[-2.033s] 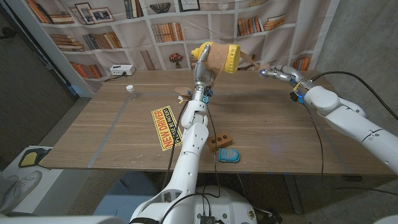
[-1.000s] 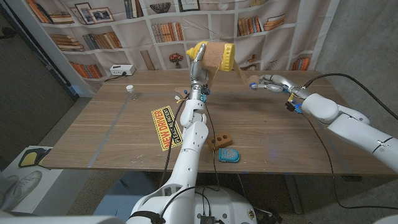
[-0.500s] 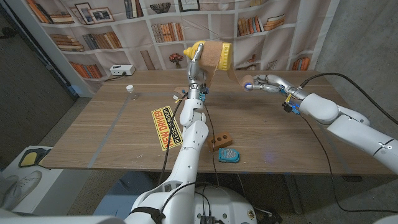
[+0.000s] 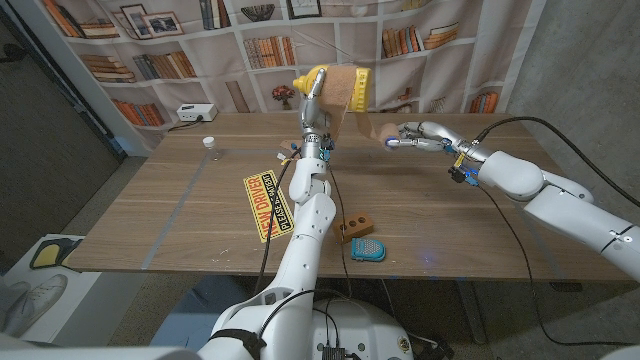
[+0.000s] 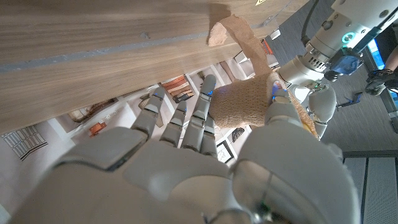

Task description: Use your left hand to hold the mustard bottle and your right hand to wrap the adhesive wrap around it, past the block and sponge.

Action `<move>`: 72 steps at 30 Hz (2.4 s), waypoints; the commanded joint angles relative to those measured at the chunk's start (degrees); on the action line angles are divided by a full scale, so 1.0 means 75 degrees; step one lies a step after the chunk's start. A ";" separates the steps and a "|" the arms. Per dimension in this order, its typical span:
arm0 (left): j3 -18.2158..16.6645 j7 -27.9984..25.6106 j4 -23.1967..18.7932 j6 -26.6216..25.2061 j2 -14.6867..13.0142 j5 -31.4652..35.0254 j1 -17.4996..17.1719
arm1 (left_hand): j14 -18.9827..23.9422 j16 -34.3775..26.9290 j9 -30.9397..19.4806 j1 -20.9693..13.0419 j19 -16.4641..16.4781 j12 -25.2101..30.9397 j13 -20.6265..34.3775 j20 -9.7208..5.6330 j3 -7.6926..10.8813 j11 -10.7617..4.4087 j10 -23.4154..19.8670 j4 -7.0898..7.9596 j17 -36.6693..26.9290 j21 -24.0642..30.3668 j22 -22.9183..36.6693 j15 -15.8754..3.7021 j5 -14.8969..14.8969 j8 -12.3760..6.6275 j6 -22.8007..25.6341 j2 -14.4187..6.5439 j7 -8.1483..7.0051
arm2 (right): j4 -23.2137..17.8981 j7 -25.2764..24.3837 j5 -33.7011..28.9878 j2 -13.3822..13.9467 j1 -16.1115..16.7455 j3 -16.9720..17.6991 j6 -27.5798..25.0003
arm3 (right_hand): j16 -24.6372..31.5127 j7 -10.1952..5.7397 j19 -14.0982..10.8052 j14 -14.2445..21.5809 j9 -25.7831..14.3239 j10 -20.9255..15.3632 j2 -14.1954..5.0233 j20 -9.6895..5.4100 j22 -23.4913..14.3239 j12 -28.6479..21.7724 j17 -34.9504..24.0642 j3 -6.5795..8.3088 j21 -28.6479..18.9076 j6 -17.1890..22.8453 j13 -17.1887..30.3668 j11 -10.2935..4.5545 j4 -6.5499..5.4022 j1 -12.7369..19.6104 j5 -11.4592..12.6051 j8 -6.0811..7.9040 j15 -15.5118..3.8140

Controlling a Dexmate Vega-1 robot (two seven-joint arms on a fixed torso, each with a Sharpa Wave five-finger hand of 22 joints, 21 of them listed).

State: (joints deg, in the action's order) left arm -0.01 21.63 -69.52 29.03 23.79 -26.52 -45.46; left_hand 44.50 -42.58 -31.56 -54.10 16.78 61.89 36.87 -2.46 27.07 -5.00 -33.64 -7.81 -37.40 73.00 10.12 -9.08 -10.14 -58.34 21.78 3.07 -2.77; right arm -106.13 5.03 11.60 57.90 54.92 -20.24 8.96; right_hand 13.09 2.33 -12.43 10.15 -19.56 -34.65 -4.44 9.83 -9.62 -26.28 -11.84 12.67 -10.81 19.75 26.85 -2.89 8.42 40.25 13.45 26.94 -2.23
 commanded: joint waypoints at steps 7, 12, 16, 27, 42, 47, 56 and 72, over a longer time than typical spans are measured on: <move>0.0007 -0.0408 0.0359 0.0485 0.0007 0.0355 0.0146 | 0.0032 0.0003 0.0013 -0.1798 -0.0007 0.0053 0.0014 -0.0022 0.0078 -0.0011 -0.0007 -0.0011 -0.0030 0.0004 0.0027 0.0060 -0.0044 -0.0087 0.0009 -0.1850 -0.0014 | -0.0200 0.0177 0.0040 0.0043 0.0121 0.0109 0.0281 | -0.0026 -0.0756 0.0032 -0.0014 -0.0037 0.0000 -0.0056 0.0035 -0.0017 0.0014 -0.0035 0.0085 0.0006 0.0818 0.0010 0.0019 -0.0007 0.0030 0.0021 0.0060 -0.0293; 0.0032 -0.0535 0.0524 0.0641 -0.0006 0.0513 0.0206 | 0.0032 0.0019 0.0022 -0.1794 -0.0011 0.0062 0.0029 -0.0022 0.0076 -0.0033 0.0018 -0.0010 -0.0010 0.0001 0.0027 0.0046 -0.0043 -0.0090 -0.0014 -0.1848 -0.0014 | -0.0212 0.0239 0.0089 0.0053 0.0112 0.0163 0.0361 | -0.0027 -0.0770 0.0033 -0.0017 -0.0041 0.0000 -0.0056 0.0030 -0.0017 0.0016 -0.0035 0.0085 0.0005 0.0809 0.0014 0.0024 -0.0009 0.0025 0.0020 0.0057 -0.0307; 0.0043 -0.0627 0.0666 0.0727 -0.0018 0.0616 0.0254 | 0.0030 0.0011 0.0036 -0.1798 -0.0021 0.0068 0.0016 -0.0023 0.0077 -0.0021 0.0004 -0.0013 -0.0027 0.0000 0.0029 0.0041 -0.0044 -0.0104 0.0009 -0.1849 -0.0002 | -0.0227 0.0348 0.0114 0.0075 0.0105 0.0164 0.0450 | -0.0027 -0.0768 0.0034 -0.0019 -0.0038 0.0000 -0.0060 0.0027 -0.0017 0.0022 -0.0036 0.0086 0.0005 0.0806 0.0012 0.0007 -0.0012 0.0021 0.0020 0.0051 -0.0302; 0.0070 -0.0913 0.0996 0.0966 -0.0064 0.0942 0.0375 | 0.0018 0.0023 0.0069 -0.1797 -0.0031 0.0078 0.0007 -0.0013 0.0076 -0.0031 0.0009 -0.0010 -0.0019 0.0001 0.0032 0.0045 -0.0043 -0.0121 0.0009 -0.1853 0.0003 | -0.0194 0.0592 0.0203 -0.0002 0.0009 0.0105 0.0635 | -0.0021 -0.0768 0.0046 -0.0008 -0.0043 -0.0001 -0.0065 0.0026 -0.0017 0.0033 -0.0038 0.0088 0.0008 0.0810 0.0010 0.0017 -0.0017 0.0009 0.0024 0.0049 -0.0282; 0.0149 -0.1380 0.1185 0.1053 -0.0151 0.1328 0.0404 | 0.0027 0.0014 0.0140 -0.1808 -0.0033 0.0077 -0.0032 0.0004 0.0068 0.0020 0.0005 -0.0020 -0.0015 0.0009 0.0034 0.0071 -0.0043 -0.0133 0.0027 -0.1850 0.0035 | -0.0187 0.0801 0.0411 -0.0111 -0.0073 0.0144 0.0955 | -0.0013 -0.0753 0.0039 0.0005 -0.0048 -0.0020 -0.0076 0.0026 -0.0017 0.0037 -0.0041 0.0089 0.0003 0.0814 0.0009 0.0015 -0.0029 -0.0015 0.0029 0.0044 -0.0290; 0.0174 -0.1432 0.1179 0.1024 -0.0189 0.1389 0.0394 | 0.0012 0.0014 0.0148 -0.1815 -0.0034 0.0094 -0.0002 0.0011 0.0072 0.0007 0.0019 -0.0021 -0.0021 0.0011 0.0034 0.0069 -0.0045 -0.0135 0.0011 -0.1854 0.0038 | -0.0235 0.0799 0.0460 -0.0124 -0.0041 0.0200 0.1046 | -0.0014 -0.0759 0.0037 0.0002 -0.0049 -0.0022 -0.0079 0.0022 -0.0017 0.0036 -0.0042 0.0088 0.0002 0.0811 0.0015 0.0014 -0.0033 -0.0024 0.0030 0.0040 -0.0292; 0.0208 -0.1486 0.1142 0.0976 -0.0230 0.1438 0.0336 | 0.0031 0.0001 0.0139 -0.1825 -0.0048 0.0095 -0.0004 0.0012 0.0080 0.0010 0.0016 -0.0019 -0.0017 0.0015 0.0036 0.0087 -0.0046 -0.0170 0.0005 -0.1858 0.0048 | -0.0302 0.0715 0.0566 -0.0103 0.0064 0.0364 0.1083 | -0.0012 -0.0753 0.0031 0.0006 -0.0049 -0.0037 -0.0082 0.0015 -0.0017 0.0031 -0.0043 0.0089 0.0000 0.0826 0.0023 0.0025 -0.0035 -0.0035 0.0034 0.0040 -0.0291; 0.0292 -0.1567 0.0971 0.0815 -0.0325 0.1520 0.0205 | 0.0004 -0.0011 0.0181 -0.1837 -0.0053 0.0096 -0.0031 0.0012 0.0072 0.0037 -0.0003 -0.0026 -0.0032 0.0023 0.0036 0.0091 -0.0037 -0.0196 0.0033 -0.1846 0.0051 | -0.0295 0.0624 0.1015 -0.0179 0.0220 0.0712 0.1285 | -0.0002 -0.0745 -0.0015 0.0044 -0.0056 -0.0066 -0.0085 0.0001 -0.0017 0.0023 -0.0038 0.0103 -0.0013 0.0855 0.0036 0.0010 -0.0015 -0.0016 0.0046 0.0045 -0.0318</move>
State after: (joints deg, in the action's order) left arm 1.56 10.27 -60.96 35.93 22.07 -15.48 -42.91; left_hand 44.41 -42.60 -30.23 -54.10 16.55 62.32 36.57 -2.23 27.28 -4.89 -33.54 -8.02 -37.41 73.00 10.26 -8.58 -10.14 -59.57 21.78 3.07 -2.77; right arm -108.35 10.35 16.18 56.85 55.97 -16.27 17.19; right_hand 13.09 2.33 -12.34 10.15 -19.79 -34.66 -4.67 9.92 -9.62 -26.07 -11.84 12.68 -10.81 19.74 27.03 -2.89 8.43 39.79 13.45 27.00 -2.22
